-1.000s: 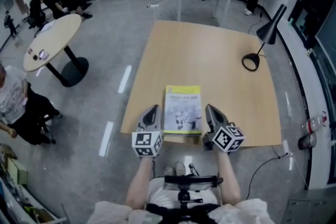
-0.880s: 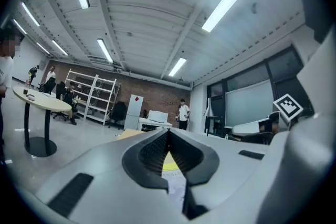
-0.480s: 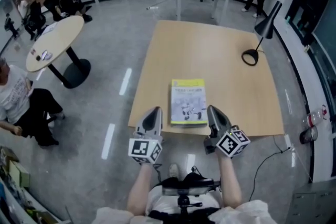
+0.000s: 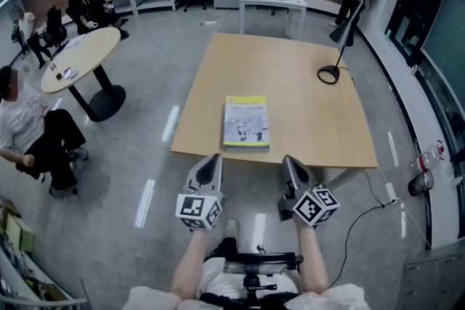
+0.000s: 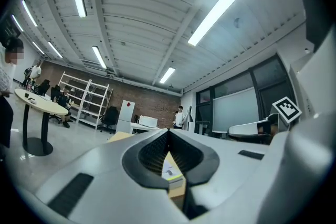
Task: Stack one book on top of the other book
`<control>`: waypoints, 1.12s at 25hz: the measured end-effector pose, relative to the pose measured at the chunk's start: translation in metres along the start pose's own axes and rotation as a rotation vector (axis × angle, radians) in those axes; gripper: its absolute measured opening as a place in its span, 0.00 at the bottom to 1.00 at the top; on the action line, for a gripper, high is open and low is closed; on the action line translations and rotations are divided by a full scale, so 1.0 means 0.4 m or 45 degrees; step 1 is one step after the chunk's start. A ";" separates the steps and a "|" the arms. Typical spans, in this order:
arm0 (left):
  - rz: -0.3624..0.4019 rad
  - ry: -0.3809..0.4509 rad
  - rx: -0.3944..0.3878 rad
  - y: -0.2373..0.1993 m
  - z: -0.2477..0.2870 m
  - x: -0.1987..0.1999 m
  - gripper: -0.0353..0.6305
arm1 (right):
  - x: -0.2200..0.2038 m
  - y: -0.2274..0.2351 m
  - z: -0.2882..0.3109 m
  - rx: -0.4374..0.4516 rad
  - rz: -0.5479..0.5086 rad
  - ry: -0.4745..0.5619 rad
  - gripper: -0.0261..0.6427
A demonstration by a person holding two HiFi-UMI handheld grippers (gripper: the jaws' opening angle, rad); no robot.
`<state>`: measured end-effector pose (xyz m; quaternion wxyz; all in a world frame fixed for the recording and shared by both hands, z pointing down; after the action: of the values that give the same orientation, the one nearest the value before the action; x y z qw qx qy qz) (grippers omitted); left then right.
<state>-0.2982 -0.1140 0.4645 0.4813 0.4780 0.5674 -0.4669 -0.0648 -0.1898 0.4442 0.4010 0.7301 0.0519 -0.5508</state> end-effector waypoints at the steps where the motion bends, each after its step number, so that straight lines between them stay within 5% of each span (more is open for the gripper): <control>1: -0.005 0.005 -0.001 0.043 -0.039 -0.004 0.07 | -0.005 -0.007 -0.060 0.000 0.003 0.002 0.04; 13: -0.004 -0.042 -0.042 0.497 -0.537 0.005 0.07 | -0.076 -0.219 -0.695 0.013 -0.071 -0.041 0.04; 28: 0.021 -0.059 -0.144 0.617 -0.926 0.112 0.07 | -0.176 -0.538 -1.014 -0.053 -0.070 0.012 0.04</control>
<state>-0.0939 0.2833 0.4403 0.5245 0.4436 0.5775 -0.4411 0.1058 0.2414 0.4191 0.4005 0.7227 0.0853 -0.5568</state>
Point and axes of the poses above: the fingertips, and each gripper's own axes: z forward along the fingers, y to its right, x out of its top, the point moved 5 cm from there along -z, backward along the fingers, and after that the axes turned 5 degrees about z, right-handed, at the moved point
